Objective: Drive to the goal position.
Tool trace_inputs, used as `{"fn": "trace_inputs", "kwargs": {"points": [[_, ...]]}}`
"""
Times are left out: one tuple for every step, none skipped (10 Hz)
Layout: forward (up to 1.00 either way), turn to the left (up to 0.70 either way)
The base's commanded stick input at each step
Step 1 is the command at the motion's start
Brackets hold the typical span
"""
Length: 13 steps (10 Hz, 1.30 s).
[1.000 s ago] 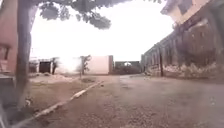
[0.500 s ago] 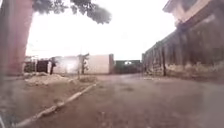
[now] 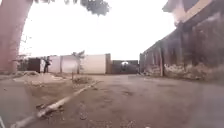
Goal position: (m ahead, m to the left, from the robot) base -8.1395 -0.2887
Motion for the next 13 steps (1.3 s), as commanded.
{"fn": "trace_inputs", "kwargs": {"points": [[0.85,-0.17],[0.85,-0.03],[0.85,-0.07],[0.85,-0.25],[0.85,-0.12],[0.85,0.0],[0.85,0.0],[0.85,0.0],[0.85,0.0],[0.85,0.0],[0.85,0.0],[0.85,0.0],[0.85,0.0]]}}
